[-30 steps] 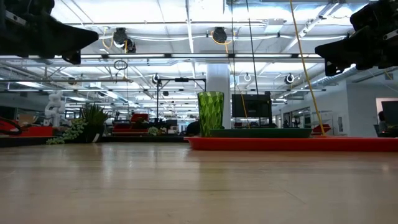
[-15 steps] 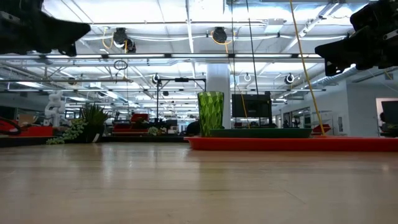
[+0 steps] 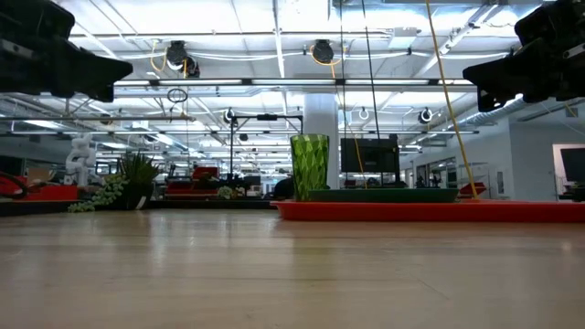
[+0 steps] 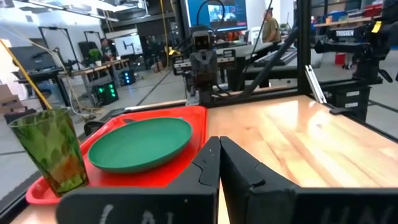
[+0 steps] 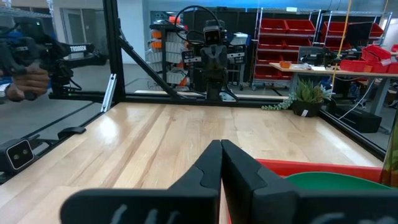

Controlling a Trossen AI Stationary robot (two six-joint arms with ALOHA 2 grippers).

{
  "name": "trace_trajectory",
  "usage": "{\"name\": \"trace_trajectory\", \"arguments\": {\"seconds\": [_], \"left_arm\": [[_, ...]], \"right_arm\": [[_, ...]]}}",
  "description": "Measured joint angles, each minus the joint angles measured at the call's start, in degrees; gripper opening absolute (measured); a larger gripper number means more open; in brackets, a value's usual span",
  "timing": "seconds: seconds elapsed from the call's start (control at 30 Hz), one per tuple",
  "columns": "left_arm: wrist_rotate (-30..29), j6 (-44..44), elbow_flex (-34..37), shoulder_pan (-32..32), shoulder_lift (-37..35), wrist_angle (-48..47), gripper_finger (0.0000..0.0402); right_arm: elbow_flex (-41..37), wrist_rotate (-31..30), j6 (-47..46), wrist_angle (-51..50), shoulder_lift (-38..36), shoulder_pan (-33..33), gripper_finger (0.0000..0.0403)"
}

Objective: Pick and place plate/cup/fork/spoon on tray
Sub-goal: Return to Home Position

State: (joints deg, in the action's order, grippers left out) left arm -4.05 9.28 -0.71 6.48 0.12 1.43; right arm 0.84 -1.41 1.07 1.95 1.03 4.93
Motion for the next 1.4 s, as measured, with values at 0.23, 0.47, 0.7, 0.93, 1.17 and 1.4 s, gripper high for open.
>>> {"name": "trace_trajectory", "arguments": {"seconds": [0.23, 0.47, 0.7, 0.93, 1.17, 1.4], "left_arm": [[2.0, 0.0, 0.0, -3.5, 0.0, -0.6, 0.0007], [6.9, 0.0, 0.1, -7.3, 0.0, -0.9, 0.0005], [7.7, 1.6, 0.1, -9.3, 0.0, -0.5, 0.0003], [9.4, 1.3, 0.1, -10.4, 0.0, 0.0, 0.001], [9.4, -0.6, 0.1, -10.3, 0.0, 0.0, 0.0003], [9.4, -0.6, 0.1, -10.3, 0.0, 0.0, 0.0026]], "right_arm": [[0.0, 0.0, 0.0, 0.0, 0.0, 0.0, 0.0], [0.0, 0.0, 0.0, 0.0, 0.0, 0.0, 0.0], [0.0, 0.0, 0.0, 0.0, 0.0, 0.0, 0.0], [0.0, 0.0, 0.0, 0.0, 0.0, 0.0, 0.0], [0.0, 0.0, 0.0, 0.0, 0.0, 0.0, 0.0], [0.0, 0.0, 0.0, 0.0, 0.0, 0.0, 0.0]]}}
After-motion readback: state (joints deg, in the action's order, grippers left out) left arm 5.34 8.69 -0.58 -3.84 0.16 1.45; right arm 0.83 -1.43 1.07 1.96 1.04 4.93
